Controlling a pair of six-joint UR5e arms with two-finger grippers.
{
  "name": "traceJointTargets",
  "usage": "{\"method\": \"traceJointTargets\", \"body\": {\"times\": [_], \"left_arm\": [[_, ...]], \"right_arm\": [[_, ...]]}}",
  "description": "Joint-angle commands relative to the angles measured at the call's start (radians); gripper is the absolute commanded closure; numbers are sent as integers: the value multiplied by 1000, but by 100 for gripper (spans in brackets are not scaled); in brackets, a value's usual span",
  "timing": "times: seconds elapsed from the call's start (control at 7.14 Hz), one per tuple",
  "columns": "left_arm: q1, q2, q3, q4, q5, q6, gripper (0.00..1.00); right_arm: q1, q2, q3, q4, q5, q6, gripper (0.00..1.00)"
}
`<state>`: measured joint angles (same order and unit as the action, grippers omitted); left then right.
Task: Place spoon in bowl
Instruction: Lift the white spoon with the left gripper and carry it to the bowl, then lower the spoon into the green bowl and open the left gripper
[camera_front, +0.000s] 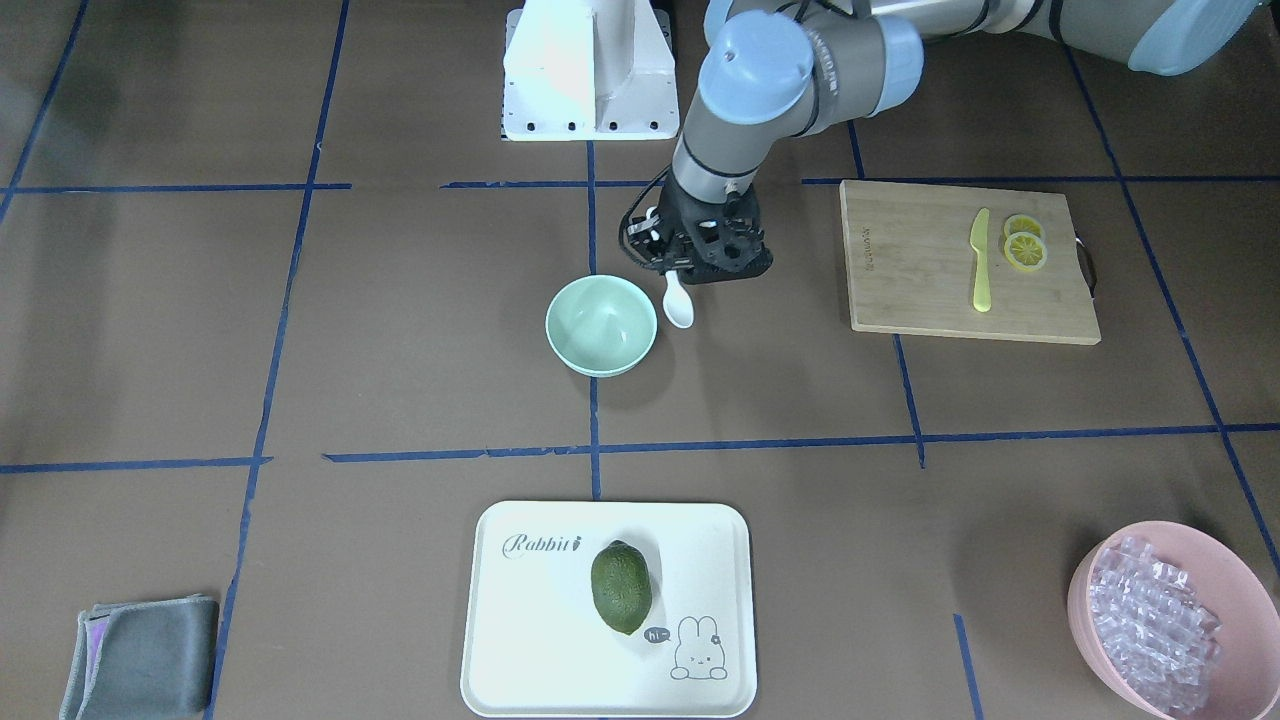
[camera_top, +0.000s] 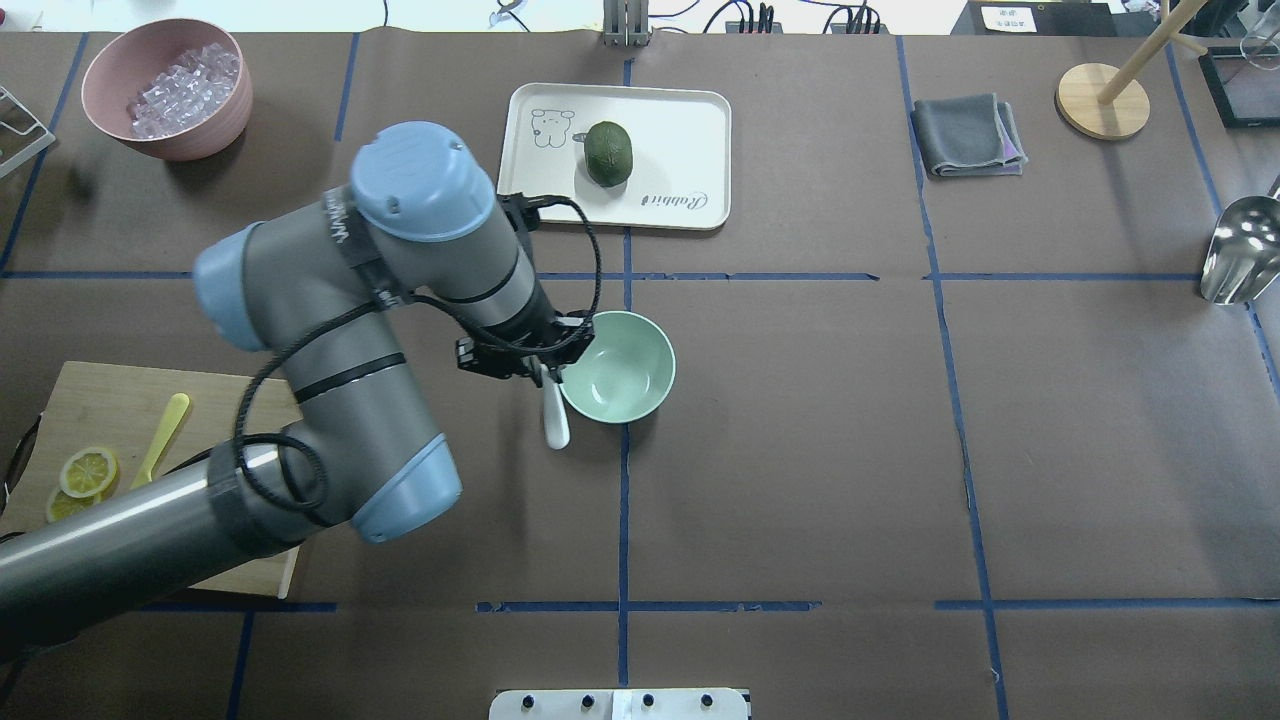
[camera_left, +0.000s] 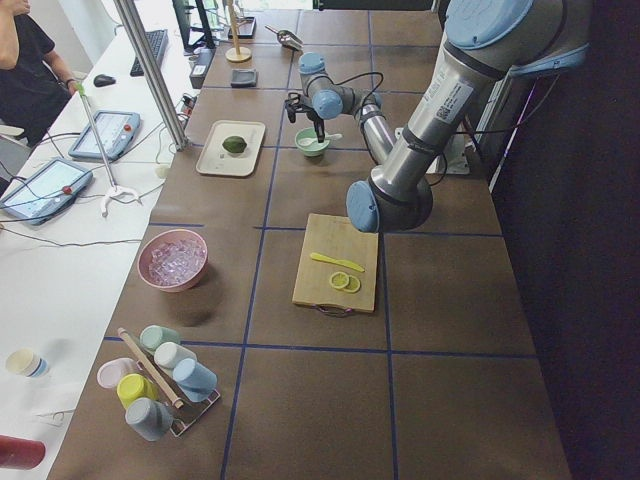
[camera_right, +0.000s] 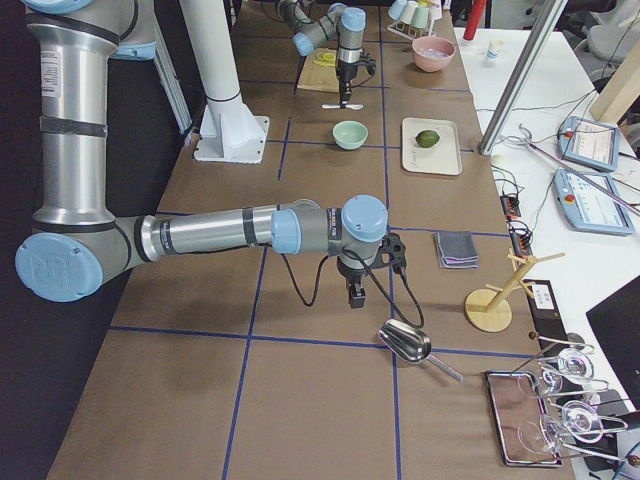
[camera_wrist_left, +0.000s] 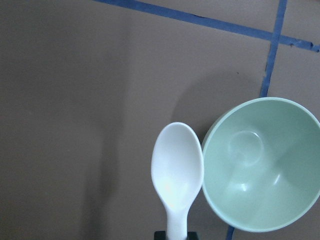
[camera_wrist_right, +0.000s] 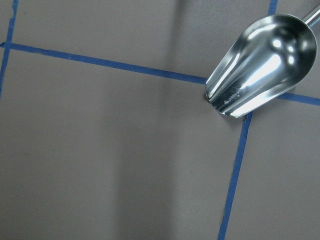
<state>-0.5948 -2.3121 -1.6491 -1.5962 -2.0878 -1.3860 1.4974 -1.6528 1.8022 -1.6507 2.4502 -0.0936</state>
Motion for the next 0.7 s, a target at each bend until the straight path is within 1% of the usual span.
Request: {"method": "traceJointTargets", "body": {"times": [0.0, 0.28, 0.42, 0.56], "left_arm": [[27, -102, 109, -28, 0, -19, 100], [36, -105, 124, -31, 2, -18, 98], [36, -105, 124, -31, 0, -16, 90], [38, -102, 126, -33, 2, -9, 20]], "right_arm": [[9, -2, -4, 0, 6, -6, 0], [17, 1, -4, 0, 6, -5, 0], [18, 2, -1, 0, 7, -3, 0], [21, 5, -1, 0, 7, -3, 0]]}}
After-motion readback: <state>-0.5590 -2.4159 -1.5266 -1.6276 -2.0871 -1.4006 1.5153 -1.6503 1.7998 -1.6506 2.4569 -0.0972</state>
